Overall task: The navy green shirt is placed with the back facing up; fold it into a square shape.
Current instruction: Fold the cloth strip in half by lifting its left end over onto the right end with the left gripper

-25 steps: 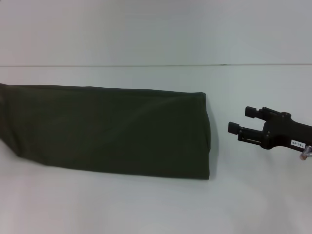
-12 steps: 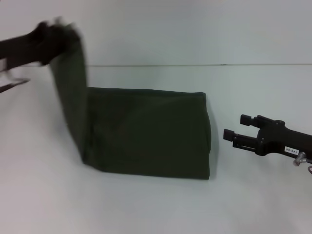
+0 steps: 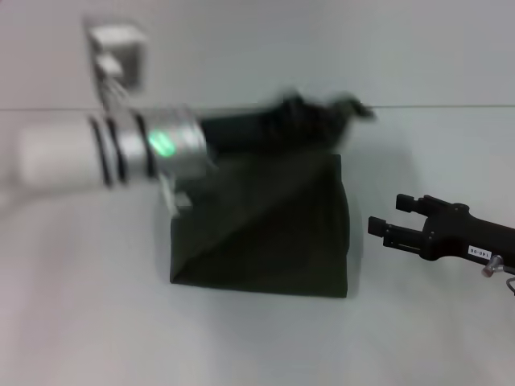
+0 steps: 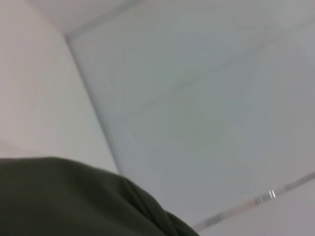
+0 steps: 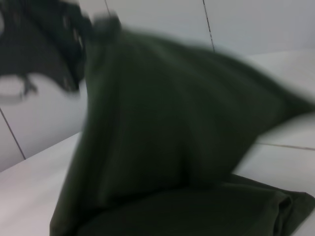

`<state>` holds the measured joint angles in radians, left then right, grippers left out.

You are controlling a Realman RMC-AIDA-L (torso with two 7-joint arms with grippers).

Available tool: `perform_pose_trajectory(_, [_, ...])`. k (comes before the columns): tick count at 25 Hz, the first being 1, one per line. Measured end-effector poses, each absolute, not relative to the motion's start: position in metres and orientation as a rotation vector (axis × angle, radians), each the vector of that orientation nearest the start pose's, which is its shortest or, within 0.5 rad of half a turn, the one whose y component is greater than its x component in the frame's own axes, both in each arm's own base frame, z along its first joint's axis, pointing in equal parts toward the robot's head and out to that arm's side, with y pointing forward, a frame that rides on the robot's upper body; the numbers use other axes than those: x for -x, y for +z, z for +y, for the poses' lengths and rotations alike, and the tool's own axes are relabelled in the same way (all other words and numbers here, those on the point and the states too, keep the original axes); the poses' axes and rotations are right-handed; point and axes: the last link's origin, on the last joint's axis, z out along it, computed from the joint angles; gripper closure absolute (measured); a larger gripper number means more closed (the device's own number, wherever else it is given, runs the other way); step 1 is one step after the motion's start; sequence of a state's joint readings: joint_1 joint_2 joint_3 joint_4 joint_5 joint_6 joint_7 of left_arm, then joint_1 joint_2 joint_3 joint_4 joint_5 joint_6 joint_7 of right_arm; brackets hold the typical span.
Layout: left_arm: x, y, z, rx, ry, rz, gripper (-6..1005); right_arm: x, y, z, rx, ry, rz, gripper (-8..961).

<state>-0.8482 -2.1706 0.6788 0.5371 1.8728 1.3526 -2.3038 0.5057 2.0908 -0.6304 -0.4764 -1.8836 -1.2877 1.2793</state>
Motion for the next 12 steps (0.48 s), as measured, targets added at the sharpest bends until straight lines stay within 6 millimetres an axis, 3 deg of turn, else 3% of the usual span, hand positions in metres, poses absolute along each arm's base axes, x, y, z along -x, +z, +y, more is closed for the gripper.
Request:
perform_pose_trajectory(4, [0.159,-0.1,0.372,2.418,-0.966,-1.923,957,-0.301,-0.019,0.336,2.417,0.696,0.825,97])
perform_pose_trajectory(12, [0.181,-0.099,0.363,2.337,-0.989,-1.964,958,-0.305,-0.019,0.345,2.376,0.642,0.847,96])
